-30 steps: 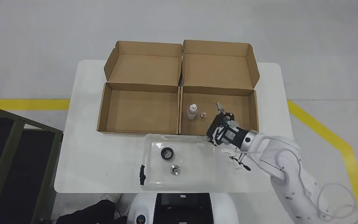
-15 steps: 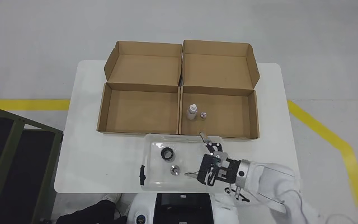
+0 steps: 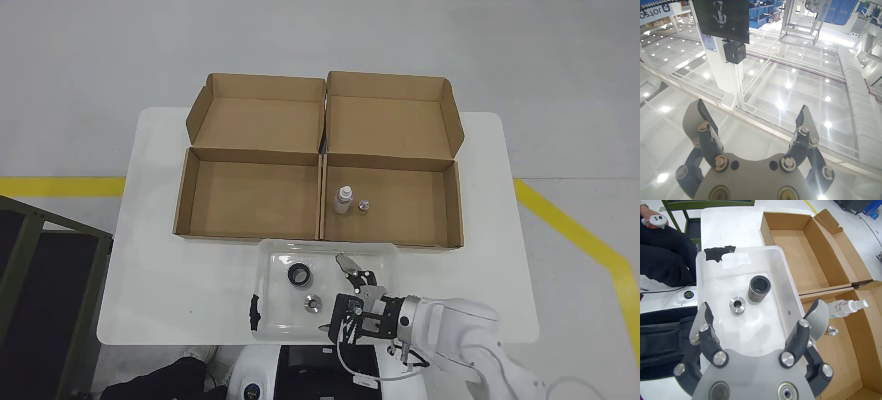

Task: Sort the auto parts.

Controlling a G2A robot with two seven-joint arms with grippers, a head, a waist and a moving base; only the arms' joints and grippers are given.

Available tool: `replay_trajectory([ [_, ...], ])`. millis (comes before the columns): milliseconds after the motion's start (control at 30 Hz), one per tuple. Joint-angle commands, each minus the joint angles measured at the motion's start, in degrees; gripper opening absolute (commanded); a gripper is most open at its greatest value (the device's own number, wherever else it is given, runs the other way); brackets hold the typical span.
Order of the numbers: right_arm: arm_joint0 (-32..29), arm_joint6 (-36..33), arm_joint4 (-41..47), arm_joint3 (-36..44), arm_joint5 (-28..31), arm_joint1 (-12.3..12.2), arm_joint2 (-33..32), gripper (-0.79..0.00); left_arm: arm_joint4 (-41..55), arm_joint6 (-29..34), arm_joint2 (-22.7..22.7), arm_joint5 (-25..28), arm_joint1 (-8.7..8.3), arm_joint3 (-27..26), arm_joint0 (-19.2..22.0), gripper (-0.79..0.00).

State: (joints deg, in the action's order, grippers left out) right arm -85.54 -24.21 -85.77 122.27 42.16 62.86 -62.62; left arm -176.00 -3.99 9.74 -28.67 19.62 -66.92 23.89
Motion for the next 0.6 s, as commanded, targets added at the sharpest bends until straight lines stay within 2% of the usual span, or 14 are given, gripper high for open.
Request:
replay_trajectory([
  [0, 0.99, -0.57, 0.12, -0.88, 0.53, 0.07, 0.69, -0.012, 0.00, 0.00, 0.00, 0.00, 0.00, 0.00, 0.00, 0.000],
  [167, 3.44, -2.69, 0.86, -3.38, 1.41, 0.34, 2.90, -0.025, 0.00, 0.00, 0.00, 0.00, 0.00, 0.00, 0.00, 0.000],
  [333, 5.54, -4.41, 1.66, -5.54, 1.50, 0.61, 4.63, -0.074, 0.00, 0.00, 0.00, 0.00, 0.00, 0.00, 0.00, 0.000],
  [400, 6.21, -5.10, 1.86, -6.15, 1.55, 0.69, 5.14, -0.135, 0.00, 0.00, 0.00, 0.00, 0.00, 0.00, 0.00, 0.000],
  [433, 6.51, -5.40, 1.91, -6.46, 1.54, 0.72, 5.36, -0.206, 0.00, 0.00, 0.00, 0.00, 0.00, 0.00, 0.00, 0.000],
  [567, 7.62, -6.54, 1.96, -7.79, 1.76, 0.83, 6.33, -0.332, 0.00, 0.00, 0.00, 0.00, 0.00, 0.00, 0.00, 0.000],
])
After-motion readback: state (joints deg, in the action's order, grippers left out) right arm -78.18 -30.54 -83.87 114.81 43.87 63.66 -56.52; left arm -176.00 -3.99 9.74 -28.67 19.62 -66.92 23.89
